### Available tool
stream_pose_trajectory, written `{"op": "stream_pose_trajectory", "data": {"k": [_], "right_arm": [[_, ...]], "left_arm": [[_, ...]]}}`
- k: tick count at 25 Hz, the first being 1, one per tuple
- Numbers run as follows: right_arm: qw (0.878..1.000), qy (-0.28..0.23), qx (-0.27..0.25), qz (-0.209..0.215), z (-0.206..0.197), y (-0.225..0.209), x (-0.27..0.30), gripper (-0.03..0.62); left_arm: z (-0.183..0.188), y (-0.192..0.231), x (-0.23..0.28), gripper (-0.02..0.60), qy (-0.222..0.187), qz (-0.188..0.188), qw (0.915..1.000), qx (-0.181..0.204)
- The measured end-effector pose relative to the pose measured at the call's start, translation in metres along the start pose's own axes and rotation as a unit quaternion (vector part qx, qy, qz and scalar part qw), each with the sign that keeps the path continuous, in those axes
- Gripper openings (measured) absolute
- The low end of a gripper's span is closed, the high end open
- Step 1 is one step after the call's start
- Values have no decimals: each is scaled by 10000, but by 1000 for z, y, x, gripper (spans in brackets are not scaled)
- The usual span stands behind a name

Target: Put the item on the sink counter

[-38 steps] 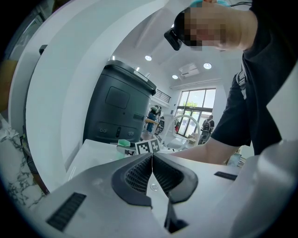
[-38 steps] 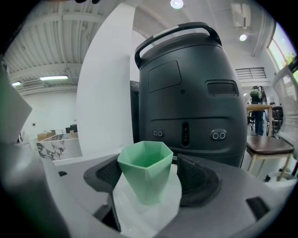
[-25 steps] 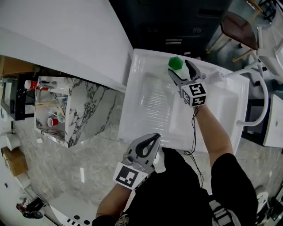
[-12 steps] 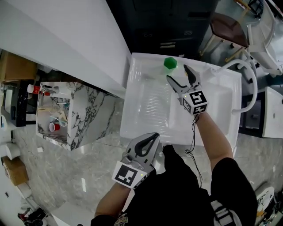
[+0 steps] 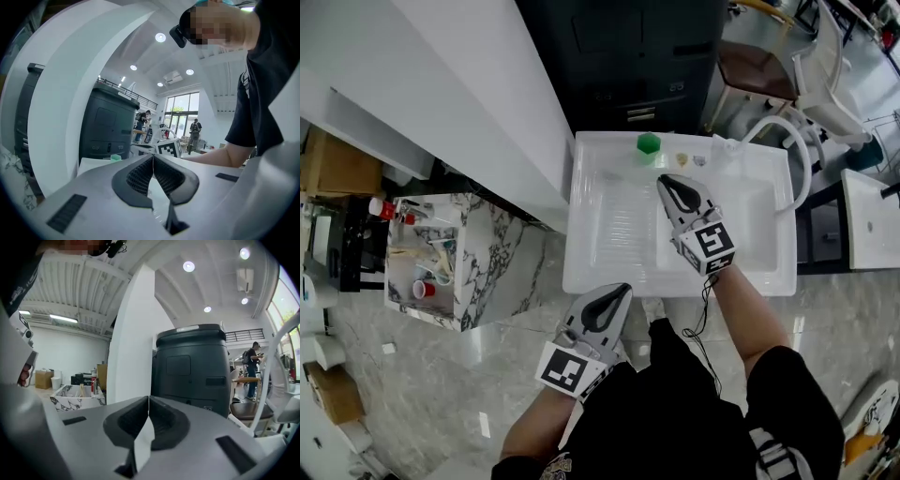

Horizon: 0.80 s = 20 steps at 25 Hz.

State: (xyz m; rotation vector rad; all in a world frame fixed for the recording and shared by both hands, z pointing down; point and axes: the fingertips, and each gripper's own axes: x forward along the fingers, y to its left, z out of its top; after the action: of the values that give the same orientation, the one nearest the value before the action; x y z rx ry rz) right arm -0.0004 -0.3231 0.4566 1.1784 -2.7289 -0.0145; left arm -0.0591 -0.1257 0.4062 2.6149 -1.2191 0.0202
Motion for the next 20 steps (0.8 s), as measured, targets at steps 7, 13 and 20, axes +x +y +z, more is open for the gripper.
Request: {"op": "stream_pose_trajectory", "data": {"k": [7,13,20], "right_arm": [[9996,-201,101,-157,37,46,-52,54],[9989,-295,242,-269,57,94,-101,54],[9978,-158,355,-533,57,144,-154,54]], "left_arm": [[10,-7,-32,17,-134,-117,9997,142],[10,-10,-59,17,-240,-210,9993,204],[5,-25,-84,17,-204,-591,9977,266]]}}
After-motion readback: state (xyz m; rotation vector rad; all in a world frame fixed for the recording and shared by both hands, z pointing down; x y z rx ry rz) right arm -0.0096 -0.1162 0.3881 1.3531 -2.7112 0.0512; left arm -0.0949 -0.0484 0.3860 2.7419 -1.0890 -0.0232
